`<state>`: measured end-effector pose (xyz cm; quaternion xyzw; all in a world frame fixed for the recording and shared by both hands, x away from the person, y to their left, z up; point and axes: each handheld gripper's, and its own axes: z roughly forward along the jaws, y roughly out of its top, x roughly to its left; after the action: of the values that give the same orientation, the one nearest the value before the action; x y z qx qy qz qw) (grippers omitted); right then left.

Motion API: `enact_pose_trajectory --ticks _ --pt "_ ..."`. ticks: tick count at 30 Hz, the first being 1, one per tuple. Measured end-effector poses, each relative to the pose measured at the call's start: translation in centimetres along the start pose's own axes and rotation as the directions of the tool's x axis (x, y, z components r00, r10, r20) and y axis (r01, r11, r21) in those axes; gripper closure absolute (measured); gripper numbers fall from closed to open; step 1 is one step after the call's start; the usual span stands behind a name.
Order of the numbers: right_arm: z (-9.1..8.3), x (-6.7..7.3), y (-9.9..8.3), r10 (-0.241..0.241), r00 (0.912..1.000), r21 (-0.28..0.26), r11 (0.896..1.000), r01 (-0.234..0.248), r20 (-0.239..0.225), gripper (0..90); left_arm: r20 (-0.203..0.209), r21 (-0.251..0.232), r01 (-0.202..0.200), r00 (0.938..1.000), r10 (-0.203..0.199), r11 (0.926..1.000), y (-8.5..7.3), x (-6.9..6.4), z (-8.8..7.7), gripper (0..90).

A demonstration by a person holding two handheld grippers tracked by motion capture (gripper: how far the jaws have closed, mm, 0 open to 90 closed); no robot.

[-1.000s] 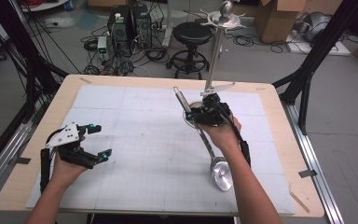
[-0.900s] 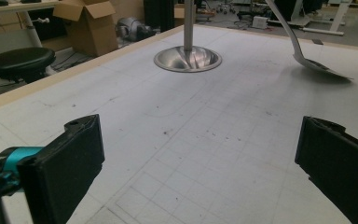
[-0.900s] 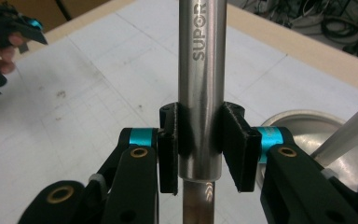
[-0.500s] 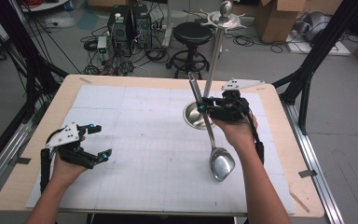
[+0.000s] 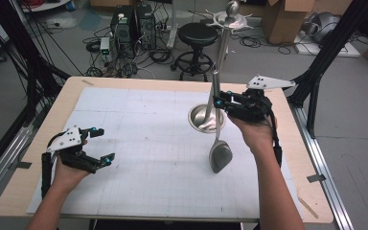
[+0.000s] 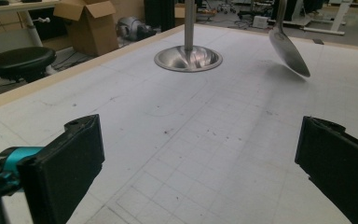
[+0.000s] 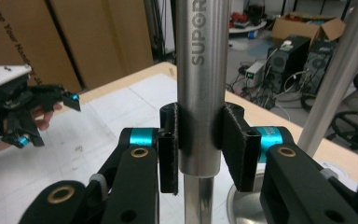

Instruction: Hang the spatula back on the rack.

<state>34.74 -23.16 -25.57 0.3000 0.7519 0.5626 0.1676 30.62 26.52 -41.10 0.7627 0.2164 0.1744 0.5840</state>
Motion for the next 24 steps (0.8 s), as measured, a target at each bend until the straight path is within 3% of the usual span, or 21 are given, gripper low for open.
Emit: enact_pose_trajectory --ticks 11,24 --pt "-1.9 -0.9 2.3 -0.001 0.9998 -0.04 0.999 0.002 0.017 69.5 -0.001 -0.003 0.0 1.0 0.0 1.0 0.0 0.0 -0.1 1.7" --pt "-4.4 -3.5 3.9 0.02 0.9978 -0.05 0.999 -0.017 0.063 69.5 0.001 -0.003 0.002 1.0 -0.002 1.0 0.0 0.0 0.0 1.7"
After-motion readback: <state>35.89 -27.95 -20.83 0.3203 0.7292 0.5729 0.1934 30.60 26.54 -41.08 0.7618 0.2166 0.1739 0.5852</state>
